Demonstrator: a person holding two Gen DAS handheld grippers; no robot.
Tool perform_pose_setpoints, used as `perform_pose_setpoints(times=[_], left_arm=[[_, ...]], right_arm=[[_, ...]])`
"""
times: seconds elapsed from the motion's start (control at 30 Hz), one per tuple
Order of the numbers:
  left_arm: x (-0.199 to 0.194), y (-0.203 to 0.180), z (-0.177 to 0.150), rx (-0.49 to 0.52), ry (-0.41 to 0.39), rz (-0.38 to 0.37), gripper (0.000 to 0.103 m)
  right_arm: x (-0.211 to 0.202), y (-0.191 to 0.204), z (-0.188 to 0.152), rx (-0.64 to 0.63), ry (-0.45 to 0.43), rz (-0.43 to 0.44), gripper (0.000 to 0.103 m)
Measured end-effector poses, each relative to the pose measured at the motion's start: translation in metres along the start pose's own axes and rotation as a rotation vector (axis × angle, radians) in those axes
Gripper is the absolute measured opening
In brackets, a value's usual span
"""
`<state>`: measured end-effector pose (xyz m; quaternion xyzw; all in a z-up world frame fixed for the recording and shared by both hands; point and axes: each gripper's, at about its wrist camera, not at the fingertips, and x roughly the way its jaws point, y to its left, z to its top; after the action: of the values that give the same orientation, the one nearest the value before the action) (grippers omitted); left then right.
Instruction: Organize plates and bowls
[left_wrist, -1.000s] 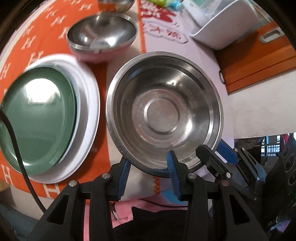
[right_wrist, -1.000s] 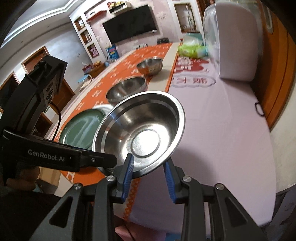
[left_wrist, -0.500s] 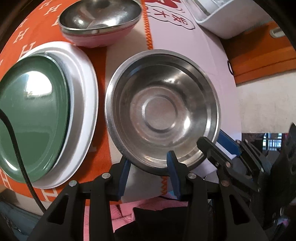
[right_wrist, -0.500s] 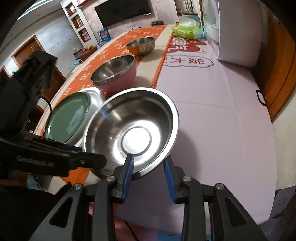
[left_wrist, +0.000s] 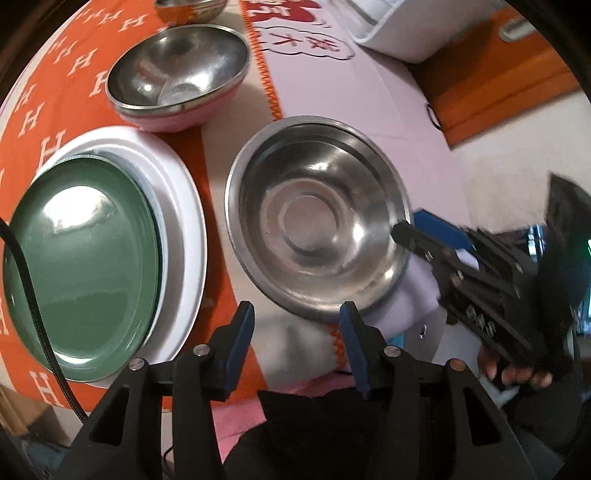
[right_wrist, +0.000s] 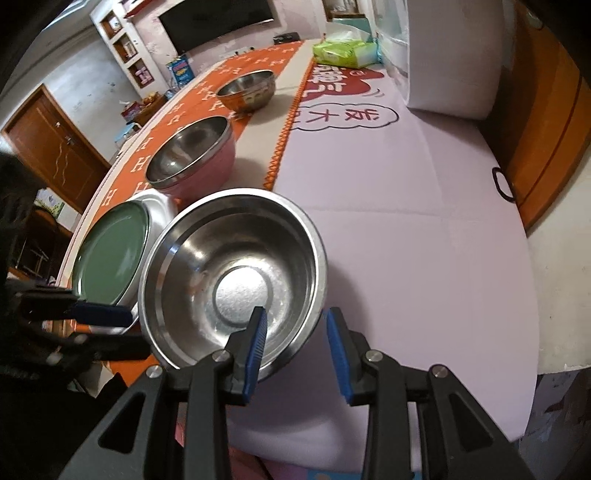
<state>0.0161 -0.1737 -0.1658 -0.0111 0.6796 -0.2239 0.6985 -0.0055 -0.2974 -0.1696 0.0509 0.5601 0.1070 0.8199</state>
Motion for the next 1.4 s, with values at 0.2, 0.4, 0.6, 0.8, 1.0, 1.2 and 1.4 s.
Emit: perform_pose_setpoints(times=[0.2, 0.4, 0.6, 0.8, 1.0, 1.2, 1.4], left_arm=[[-0.030, 0.000, -0.004, 0.104, -0.033, 0.004, 0.059], [-0.065, 0.011, 0.004, 0.174, -0.102, 0.029, 0.060], [-0.098, 0.028, 0.022, 0.242, -0.197, 0.094, 0.063], [-0.114, 0.047, 0.045, 0.267, -0.274, 0.127, 0.068], [-0.116, 0.073, 0.074, 0.243, -0.293, 0.148, 0.070], [-0.106, 0.097, 0.099, 0.206, -0.305, 0.152, 0.079], [-0.088, 0.114, 0.118, 0.192, -0.306, 0.139, 0.079]], right_arm=[[-0.005, 0.003, 0.012, 0.077, -0.027, 0.009, 0.049], [-0.009, 0.013, 0.025, 0.183, -0.058, 0.027, 0.060], [-0.008, 0.031, 0.040, 0.220, -0.089, 0.033, 0.060], [-0.009, 0.048, 0.052, 0.217, -0.124, 0.025, 0.061], [-0.009, 0.056, 0.067, 0.253, -0.177, 0.021, 0.061], [0.001, 0.063, 0.083, 0.302, -0.199, 0.034, 0.061], [0.014, 0.072, 0.096, 0.306, -0.212, 0.038, 0.061]])
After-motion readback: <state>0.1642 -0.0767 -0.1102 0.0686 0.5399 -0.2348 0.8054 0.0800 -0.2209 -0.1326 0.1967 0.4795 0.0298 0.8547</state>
